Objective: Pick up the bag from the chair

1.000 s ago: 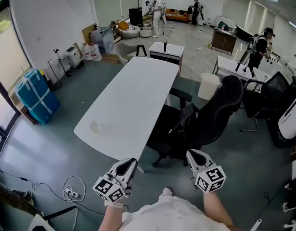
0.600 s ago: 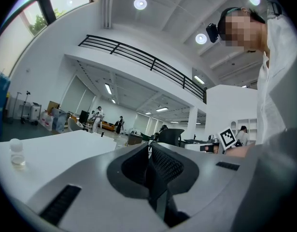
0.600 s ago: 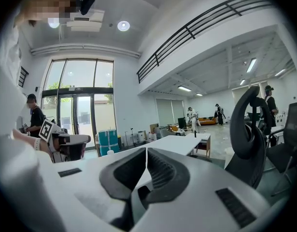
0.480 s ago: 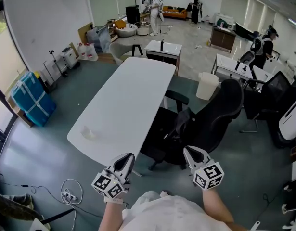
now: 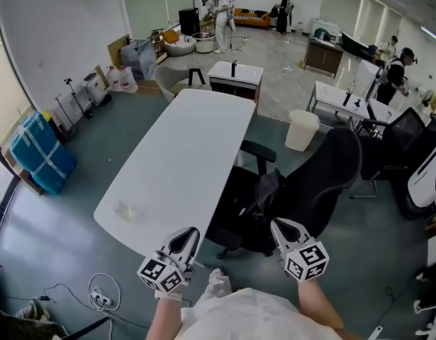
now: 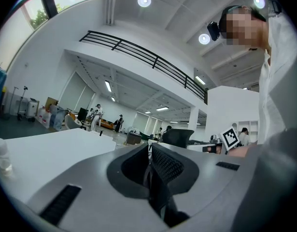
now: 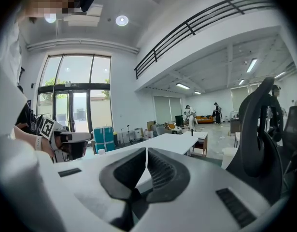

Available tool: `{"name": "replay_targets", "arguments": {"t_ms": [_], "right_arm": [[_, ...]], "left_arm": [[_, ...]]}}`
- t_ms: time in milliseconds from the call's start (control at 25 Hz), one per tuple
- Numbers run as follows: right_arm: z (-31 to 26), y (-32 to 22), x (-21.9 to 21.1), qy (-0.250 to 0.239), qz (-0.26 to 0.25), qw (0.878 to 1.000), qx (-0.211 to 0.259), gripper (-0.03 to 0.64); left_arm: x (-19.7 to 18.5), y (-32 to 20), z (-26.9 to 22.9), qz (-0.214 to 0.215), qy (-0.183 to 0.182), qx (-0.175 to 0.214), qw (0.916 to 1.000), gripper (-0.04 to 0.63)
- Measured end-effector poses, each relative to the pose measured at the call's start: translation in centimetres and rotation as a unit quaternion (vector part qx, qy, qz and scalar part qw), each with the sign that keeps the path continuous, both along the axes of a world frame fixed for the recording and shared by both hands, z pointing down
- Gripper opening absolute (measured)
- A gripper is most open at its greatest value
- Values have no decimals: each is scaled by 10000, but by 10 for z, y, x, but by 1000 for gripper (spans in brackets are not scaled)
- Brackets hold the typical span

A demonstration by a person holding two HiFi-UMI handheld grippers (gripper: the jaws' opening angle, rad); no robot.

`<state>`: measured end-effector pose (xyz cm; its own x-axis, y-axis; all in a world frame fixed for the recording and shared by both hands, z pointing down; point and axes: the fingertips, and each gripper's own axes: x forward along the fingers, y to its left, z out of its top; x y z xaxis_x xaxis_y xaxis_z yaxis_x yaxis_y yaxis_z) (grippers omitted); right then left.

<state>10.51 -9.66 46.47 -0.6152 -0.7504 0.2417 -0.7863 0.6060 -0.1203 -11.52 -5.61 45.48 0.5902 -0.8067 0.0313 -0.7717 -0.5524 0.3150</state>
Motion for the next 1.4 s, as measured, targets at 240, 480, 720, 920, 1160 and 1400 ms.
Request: {"name": "replay_targets", "arguments": {"t_ms": [240,480,720,920,1160,1400], "right_arm": [[-12,-36,-19,88,-5,9997,241,21],[-6,-67,-25,77,255,9995,191,21],[18,-86,-25,295,594,9978,44,21],[38,-96,-17,435,772,9958,-217,21],[58,-110,-17,572,789,9944,-402,21],[73,-124,-11,544,762,9940,-558,78]], "left_arm": [[-15,-50,-4,217,19,66,9997,40],[-19,-91,-6,529,-17,123,9985,40],[-23,-119,7,859,20,110,9962,40],[-20,-129,19,1007,71,-50,9949,40],[-15,-140,31,1056,33,-140,9943,41],[-2,-148,38,1101,36,-204,9937,40]]}}
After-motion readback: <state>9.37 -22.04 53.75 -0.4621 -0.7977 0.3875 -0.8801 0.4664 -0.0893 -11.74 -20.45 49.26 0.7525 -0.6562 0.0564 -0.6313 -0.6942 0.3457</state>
